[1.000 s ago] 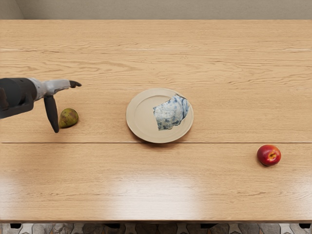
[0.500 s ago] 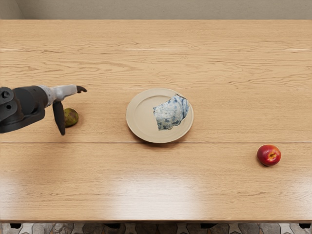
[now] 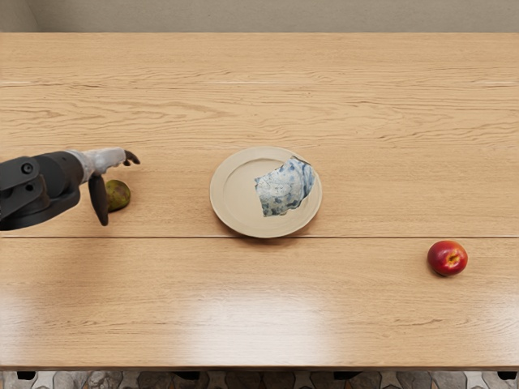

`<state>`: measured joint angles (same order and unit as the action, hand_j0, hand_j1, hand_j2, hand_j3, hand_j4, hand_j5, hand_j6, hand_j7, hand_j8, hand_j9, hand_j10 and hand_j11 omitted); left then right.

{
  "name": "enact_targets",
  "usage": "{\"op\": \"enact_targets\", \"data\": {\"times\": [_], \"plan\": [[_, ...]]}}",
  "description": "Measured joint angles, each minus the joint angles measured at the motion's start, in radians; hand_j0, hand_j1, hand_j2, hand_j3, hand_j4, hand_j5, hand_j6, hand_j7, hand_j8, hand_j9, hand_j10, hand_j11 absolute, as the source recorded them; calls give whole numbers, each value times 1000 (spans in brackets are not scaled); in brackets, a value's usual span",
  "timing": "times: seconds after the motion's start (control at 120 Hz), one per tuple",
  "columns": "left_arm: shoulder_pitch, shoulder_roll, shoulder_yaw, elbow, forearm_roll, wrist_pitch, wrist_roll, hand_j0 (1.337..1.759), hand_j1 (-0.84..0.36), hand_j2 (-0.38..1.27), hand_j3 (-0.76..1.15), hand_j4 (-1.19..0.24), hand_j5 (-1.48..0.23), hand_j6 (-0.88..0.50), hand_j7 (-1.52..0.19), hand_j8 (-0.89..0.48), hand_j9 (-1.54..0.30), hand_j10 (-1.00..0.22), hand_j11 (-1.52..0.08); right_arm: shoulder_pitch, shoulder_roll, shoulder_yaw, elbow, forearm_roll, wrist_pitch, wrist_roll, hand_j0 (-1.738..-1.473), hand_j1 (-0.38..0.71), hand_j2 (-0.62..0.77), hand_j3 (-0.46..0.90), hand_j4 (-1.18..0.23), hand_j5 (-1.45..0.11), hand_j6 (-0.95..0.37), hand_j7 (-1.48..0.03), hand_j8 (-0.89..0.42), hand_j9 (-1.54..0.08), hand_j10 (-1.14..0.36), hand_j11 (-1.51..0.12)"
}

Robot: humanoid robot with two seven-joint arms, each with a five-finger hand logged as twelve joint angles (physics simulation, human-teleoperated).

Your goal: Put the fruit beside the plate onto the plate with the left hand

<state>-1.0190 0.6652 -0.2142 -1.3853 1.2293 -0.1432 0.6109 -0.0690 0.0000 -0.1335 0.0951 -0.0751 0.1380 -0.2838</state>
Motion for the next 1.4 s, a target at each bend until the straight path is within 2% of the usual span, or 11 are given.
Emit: {"op": "enact_targets", "data": {"times": [0.267,0.767,1.167,1.3,1.4], "plan": [[4,-15,5,16,11,7,0,1658,84,48,0,-228,-290,-229,-290,-229,-290,-227,-290,-1,0,0,0,0,0,0,-1658,-349,0,0,0,0,0,0,0,0,0,0],[42,17,19,-39,54,109,0,1658,-104,80,0,-385,-495,-386,-495,-386,-495,-384,-495,-2,0,-1,0,0,0,0,-1658,-349,0,0,0,0,0,0,0,0,0,0],[57,17,21,-44,63,127,0,1658,-239,104,0,-496,-643,-488,-642,-480,-642,-496,-642,-1,0,-1,0,0,0,0,-1658,-349,0,0,0,0,0,0,0,0,0,0],[62,17,21,-47,68,129,0,1655,-284,186,0,-582,-727,-426,-732,-431,-749,-570,-747,-1,0,-1,0,0,0,0,-1658,-349,0,0,0,0,0,0,0,0,0,0],[62,16,21,-49,69,128,0,1655,-309,308,0,-639,-789,-464,-797,-439,-818,-622,-817,0,0,-1,-1,0,0,0,-1658,-349,0,0,0,0,0,0,0,0,0,0]]}}
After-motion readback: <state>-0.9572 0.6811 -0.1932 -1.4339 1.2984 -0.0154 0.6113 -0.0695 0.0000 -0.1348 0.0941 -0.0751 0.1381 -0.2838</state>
